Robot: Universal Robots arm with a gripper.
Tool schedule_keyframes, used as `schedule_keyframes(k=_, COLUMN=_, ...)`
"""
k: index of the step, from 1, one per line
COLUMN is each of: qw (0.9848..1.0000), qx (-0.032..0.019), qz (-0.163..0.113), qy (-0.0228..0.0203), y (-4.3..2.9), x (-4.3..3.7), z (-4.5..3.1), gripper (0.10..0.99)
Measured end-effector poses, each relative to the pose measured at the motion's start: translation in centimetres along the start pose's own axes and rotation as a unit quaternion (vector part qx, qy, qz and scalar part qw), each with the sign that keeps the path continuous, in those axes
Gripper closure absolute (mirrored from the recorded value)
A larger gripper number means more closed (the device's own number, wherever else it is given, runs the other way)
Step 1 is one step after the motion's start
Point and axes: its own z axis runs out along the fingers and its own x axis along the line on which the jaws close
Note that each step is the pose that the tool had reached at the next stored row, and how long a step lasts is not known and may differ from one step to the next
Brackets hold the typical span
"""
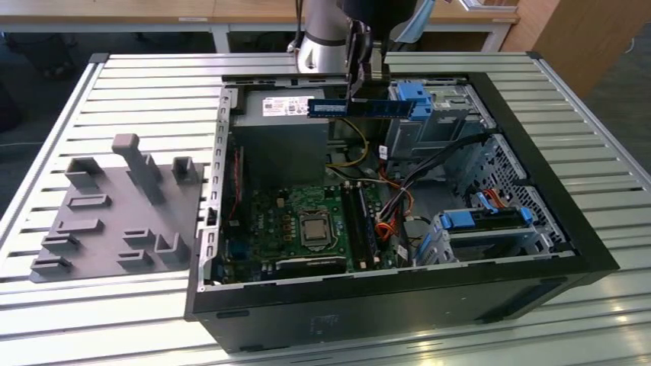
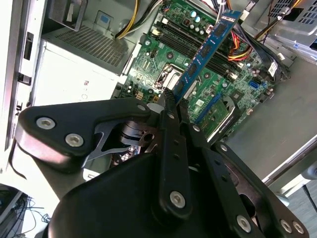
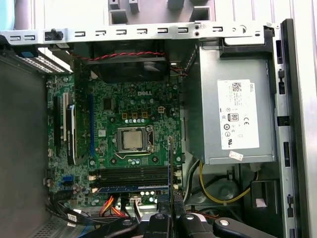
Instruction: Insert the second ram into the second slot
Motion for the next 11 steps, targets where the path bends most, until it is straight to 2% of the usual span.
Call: schedule_keyframes(k=11, qw=1.0, qx=0.0001, qz=0.005, qy=-0.0002, y=0.0, x=0.01, z=0.0, gripper=0.949)
